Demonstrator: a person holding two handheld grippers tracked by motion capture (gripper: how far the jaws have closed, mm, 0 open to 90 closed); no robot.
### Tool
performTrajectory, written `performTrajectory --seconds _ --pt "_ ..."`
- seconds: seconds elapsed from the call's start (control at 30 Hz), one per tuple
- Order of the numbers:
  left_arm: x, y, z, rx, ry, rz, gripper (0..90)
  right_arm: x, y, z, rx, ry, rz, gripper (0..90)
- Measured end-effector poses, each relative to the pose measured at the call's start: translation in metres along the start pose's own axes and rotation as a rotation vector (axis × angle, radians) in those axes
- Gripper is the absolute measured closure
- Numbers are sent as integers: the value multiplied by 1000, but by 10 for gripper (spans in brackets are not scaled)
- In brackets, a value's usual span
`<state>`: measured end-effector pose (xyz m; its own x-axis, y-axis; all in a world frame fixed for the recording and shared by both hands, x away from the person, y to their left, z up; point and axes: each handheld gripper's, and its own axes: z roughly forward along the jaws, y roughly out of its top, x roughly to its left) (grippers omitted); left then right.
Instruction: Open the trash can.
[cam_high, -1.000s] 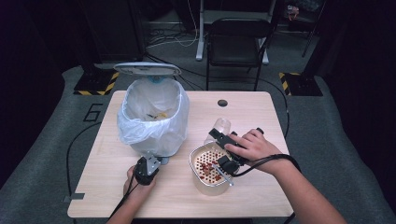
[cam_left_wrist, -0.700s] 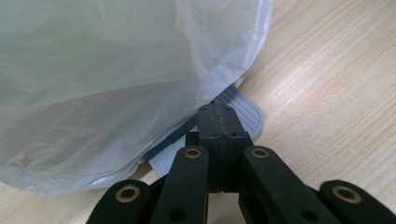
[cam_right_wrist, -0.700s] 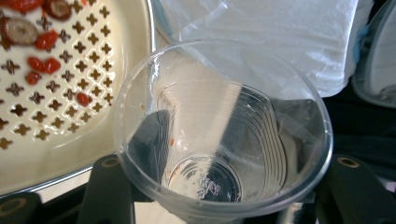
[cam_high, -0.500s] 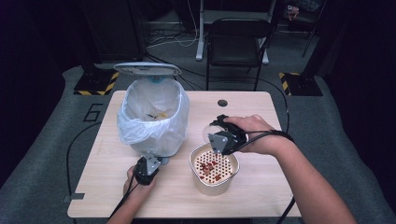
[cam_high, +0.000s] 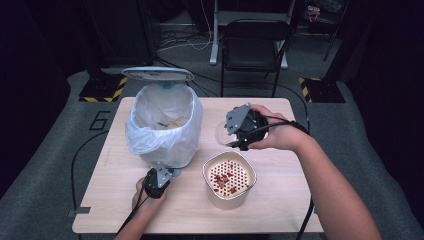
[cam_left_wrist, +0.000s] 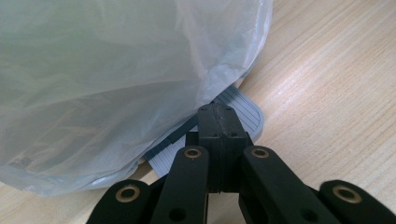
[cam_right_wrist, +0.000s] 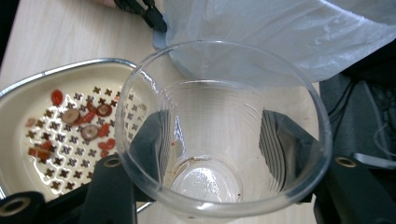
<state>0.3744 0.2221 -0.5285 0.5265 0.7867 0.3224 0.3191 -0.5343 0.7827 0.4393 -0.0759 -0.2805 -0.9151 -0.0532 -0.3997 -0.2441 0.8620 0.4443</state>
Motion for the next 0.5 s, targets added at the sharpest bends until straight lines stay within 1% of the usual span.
performTrajectory --seconds 0.03,0.1,0.13,0.17,0.2,0.23,0.3,0.33,0.37,0.4,0.43,0.47,0.5 --pt "0 0 0 -5 8 1 900 -2 0 0 -10 9 25 433" --pt "0 0 0 -5 6 0 900 -5 -1 0 -25 34 64 432" --pt "0 0 0 -5 6 0 900 -5 -1 0 -25 34 64 432" --pt "0 0 0 2 -7 -5 900 -8 0 -1 -51 55 93 431" --pt "0 0 0 2 -7 -5 900 -8 0 -1 -51 55 93 431" --pt "1 0 0 0 -2 -1 900 -11 3 -3 -78 65 123 431" --pt "1 0 0 -1 -1 -1 900 -13 6 -6 -111 75 167 429" --pt "1 0 0 -1 -1 -1 900 -15 9 -7 -123 79 183 429" --pt "1 0 0 1 -4 -2 900 -17 12 -8 -129 81 209 429" --pt "1 0 0 2 -4 2 900 -17 12 -8 -129 81 209 429" --pt "1 0 -1 10 -10 1 900 -19 16 -9 -142 80 229 429" --pt "1 0 -1 9 -10 0 900 -23 22 -11 -172 85 288 429" --pt "1 0 -1 9 -10 0 900 -27 26 -10 -183 97 313 428"
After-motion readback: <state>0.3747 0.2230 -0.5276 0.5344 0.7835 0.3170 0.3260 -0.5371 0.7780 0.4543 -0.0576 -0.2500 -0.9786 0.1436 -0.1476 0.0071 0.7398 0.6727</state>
